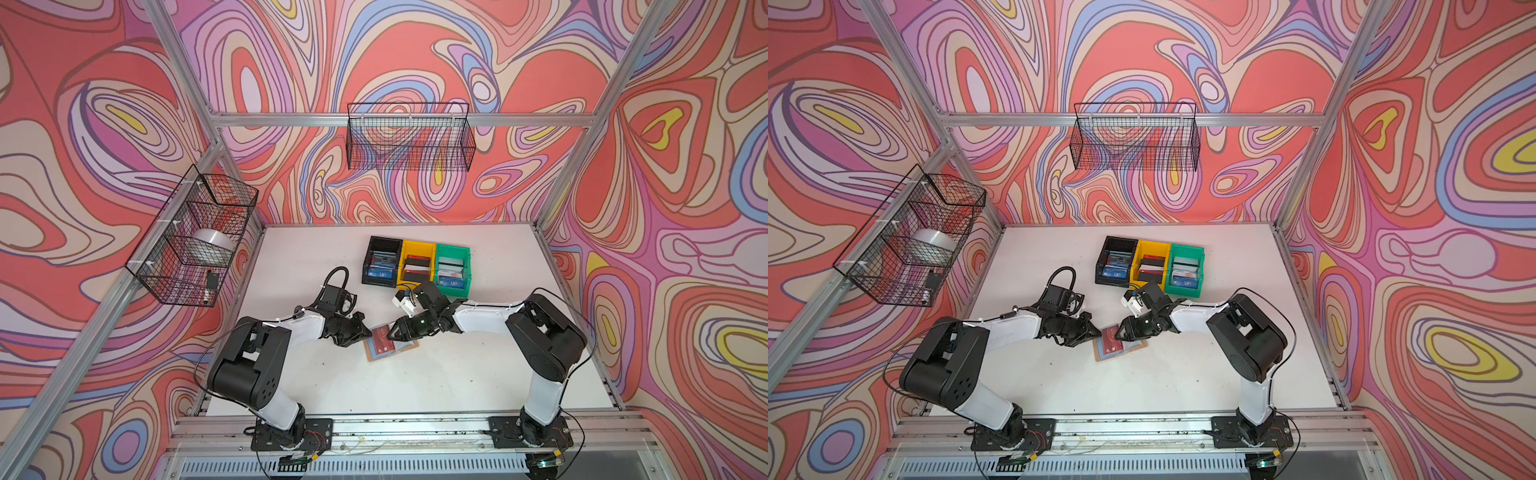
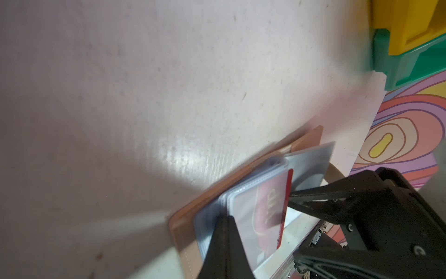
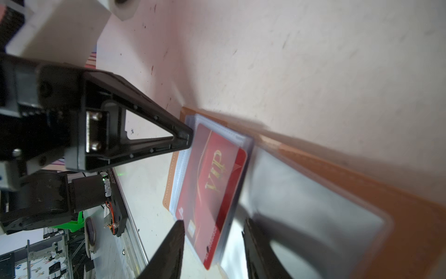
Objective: Take the credit cards out of the card holder
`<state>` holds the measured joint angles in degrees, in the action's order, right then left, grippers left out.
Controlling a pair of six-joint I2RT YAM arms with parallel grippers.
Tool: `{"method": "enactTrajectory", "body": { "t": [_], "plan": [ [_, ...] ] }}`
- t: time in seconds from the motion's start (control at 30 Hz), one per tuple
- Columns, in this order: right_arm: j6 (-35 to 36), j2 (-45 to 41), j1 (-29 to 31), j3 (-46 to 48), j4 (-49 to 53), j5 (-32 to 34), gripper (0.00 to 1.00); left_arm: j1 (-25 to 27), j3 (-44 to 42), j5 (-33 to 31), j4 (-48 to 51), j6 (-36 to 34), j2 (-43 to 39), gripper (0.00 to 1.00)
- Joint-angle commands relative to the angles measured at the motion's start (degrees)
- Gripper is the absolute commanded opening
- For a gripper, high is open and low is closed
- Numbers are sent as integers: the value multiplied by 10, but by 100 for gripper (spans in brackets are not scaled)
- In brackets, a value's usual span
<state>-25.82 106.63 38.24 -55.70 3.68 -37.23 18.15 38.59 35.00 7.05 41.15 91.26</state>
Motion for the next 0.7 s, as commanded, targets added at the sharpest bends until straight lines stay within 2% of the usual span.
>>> {"method": "enactTrajectory", "body": {
  "t": [0.0, 0.2, 0.3, 0.5, 0.67],
  "plan": [
    [-6, 14, -20, 14, -28, -45, 43, -1, -4, -36, 21, -6, 24, 0],
    [16, 44, -19, -12, -16, -102, 41, -1, 0, -39, 24, -6, 23, 0],
    [27, 47, -18, -20, 4, -94, 41, -1, -2, -39, 23, -5, 23, 0],
    [12, 51, -19, -17, -20, -106, 39, 0, -8, -39, 18, -3, 22, 0],
    [5, 65, -19, -20, -38, -106, 31, 0, -12, -39, 12, -1, 20, 0]
  ]
}}
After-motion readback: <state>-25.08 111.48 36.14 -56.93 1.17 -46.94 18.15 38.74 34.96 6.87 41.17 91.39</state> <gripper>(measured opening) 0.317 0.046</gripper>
